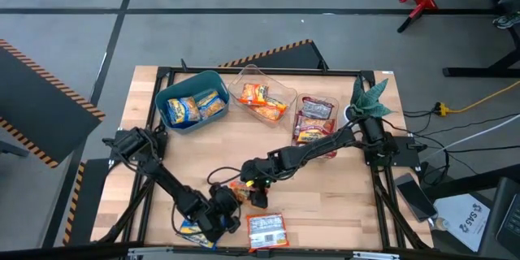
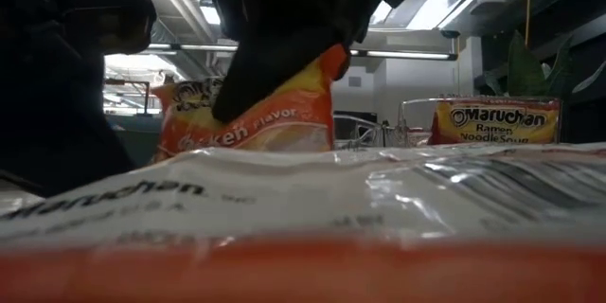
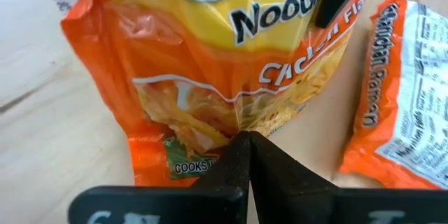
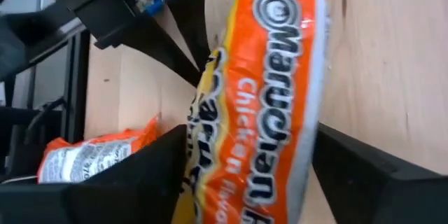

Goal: Sort Maruchan noodles
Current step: Put the orange noodle pack into the left transparent bin

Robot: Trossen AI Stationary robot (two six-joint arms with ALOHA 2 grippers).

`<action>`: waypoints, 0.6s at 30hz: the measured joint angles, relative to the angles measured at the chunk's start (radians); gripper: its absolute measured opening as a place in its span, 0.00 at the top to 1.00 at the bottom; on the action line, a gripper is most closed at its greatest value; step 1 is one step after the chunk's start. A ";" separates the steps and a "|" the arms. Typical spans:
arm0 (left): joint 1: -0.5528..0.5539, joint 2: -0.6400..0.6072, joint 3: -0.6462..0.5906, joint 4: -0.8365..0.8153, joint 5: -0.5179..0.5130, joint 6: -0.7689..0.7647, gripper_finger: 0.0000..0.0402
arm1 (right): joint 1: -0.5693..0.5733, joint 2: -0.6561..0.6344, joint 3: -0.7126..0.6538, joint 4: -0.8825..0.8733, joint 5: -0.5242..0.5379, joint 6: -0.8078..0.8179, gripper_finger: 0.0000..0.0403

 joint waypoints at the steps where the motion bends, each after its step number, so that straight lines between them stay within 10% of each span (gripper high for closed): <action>1: 0.004 0.000 0.000 0.000 -0.002 0.000 1.00 | 0.000 0.000 0.000 -0.007 0.001 -0.001 0.34; 11: 0.030 -0.023 -0.002 -0.017 -0.011 0.015 1.00 | -0.001 0.009 0.001 -0.043 -0.008 -0.035 0.77; 18: 0.038 -0.166 -0.002 -0.127 -0.044 0.035 1.00 | -0.068 -0.060 0.000 -0.103 -0.012 -0.095 0.77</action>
